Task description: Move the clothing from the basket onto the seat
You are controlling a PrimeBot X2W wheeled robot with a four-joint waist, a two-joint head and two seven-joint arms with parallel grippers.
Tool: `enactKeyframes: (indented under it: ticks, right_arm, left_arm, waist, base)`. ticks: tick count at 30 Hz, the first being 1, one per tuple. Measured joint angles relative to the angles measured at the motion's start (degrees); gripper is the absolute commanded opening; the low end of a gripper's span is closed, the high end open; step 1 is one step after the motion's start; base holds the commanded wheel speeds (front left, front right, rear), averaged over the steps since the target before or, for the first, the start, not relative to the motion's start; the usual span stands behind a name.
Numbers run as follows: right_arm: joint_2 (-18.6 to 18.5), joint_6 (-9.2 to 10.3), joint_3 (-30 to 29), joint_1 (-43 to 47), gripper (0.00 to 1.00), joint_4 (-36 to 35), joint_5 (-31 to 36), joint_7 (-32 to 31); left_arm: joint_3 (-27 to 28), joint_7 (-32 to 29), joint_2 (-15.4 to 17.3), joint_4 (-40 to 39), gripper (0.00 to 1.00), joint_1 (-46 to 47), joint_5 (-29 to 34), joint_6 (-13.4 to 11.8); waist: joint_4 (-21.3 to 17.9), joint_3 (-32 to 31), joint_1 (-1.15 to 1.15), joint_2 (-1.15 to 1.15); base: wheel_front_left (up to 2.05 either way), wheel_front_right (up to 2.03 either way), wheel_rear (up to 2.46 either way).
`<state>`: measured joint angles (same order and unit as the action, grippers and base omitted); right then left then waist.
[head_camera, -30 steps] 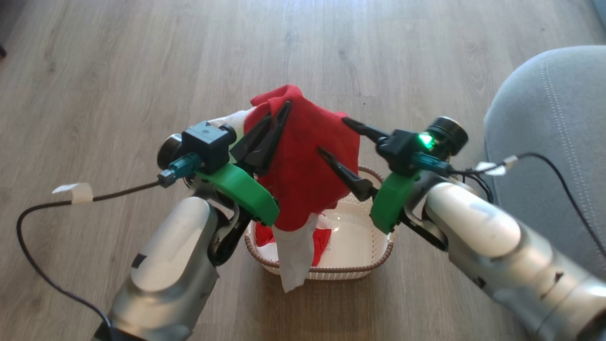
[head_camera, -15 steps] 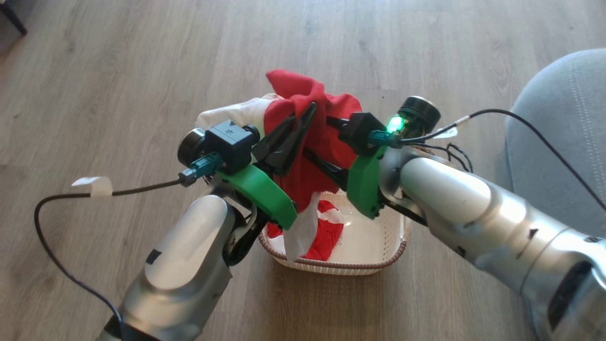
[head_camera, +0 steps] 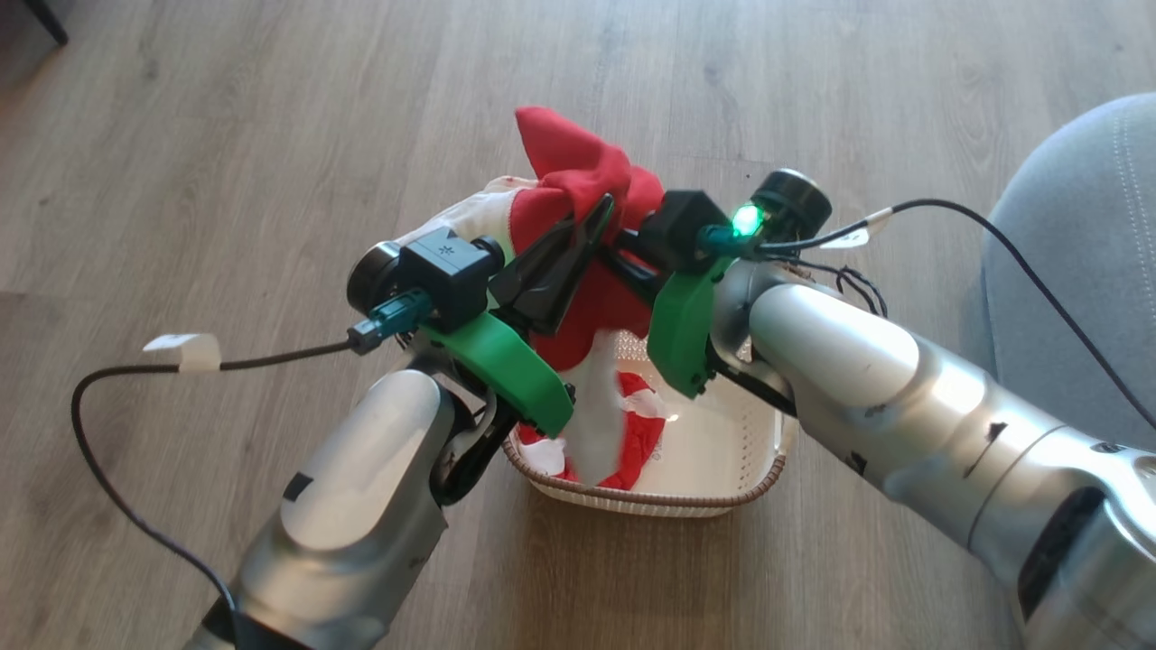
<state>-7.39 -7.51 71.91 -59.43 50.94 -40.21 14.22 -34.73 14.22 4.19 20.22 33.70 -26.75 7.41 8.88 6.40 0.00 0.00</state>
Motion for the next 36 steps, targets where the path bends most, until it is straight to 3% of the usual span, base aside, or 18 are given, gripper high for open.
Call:
enactKeyframes:
  ticks: [2, 3, 4, 5, 21, 36]
  right_arm:
    - [-0.3, 0.00, -2.2, 0.0, 0.00, -1.4, 0.8, 0.0]
    - [-0.6, 0.00, -3.6, 0.1, 0.00, -2.1, 1.6, 0.0]
    - [-1.0, 0.00, -5.0, 0.1, 0.00, -2.9, 2.3, 0.0]
    - [-1.5, 0.00, -6.3, 0.3, 0.00, -3.7, 3.1, 0.0]
    - [-5.4, 0.00, -29.0, 11.9, 0.00, -15.0, 14.4, 0.1]
    - [-4.2, 0.00, -41.4, 20.9, 0.00, -23.5, 19.7, 0.1]
  left_arm:
    - [0.3, 0.1, 0.0, 0.0, 0.00, 0.0, 0.0, 0.0]
    - [0.4, 0.1, 0.0, -0.1, 0.35, 0.0, 0.0, 0.0]
    - [0.6, 0.1, 0.0, -0.2, 0.55, 0.0, 0.0, 0.0]
    - [0.8, 0.1, 0.0, -0.3, 1.00, 0.0, 0.0, 0.0]
    - [1.8, 0.3, 1.8, 0.0, 1.00, -0.6, 0.6, 0.0]
    - [-1.0, 0.5, 5.5, -1.5, 1.00, -4.5, -0.1, 0.0]
  waist:
    - [-0.4, 0.2, 0.00, 0.00]
    - [-0.6, 0.3, 0.00, 0.00]
    - [-0.9, 0.3, 0.00, 0.00]
    - [-1.1, 0.4, 0.00, 0.00]
    - [-6.9, 0.7, 0.00, 0.00]
    - [-20.8, -0.1, 0.00, 0.00]
  base:
    - [0.00, 0.00, 0.00]
    - [0.00, 0.00, 0.00]
    - [0.00, 0.00, 0.00]
    - [0.00, 0.00, 0.00]
    - [0.00, 0.00, 0.00]
    - [0.00, 0.00, 0.00]
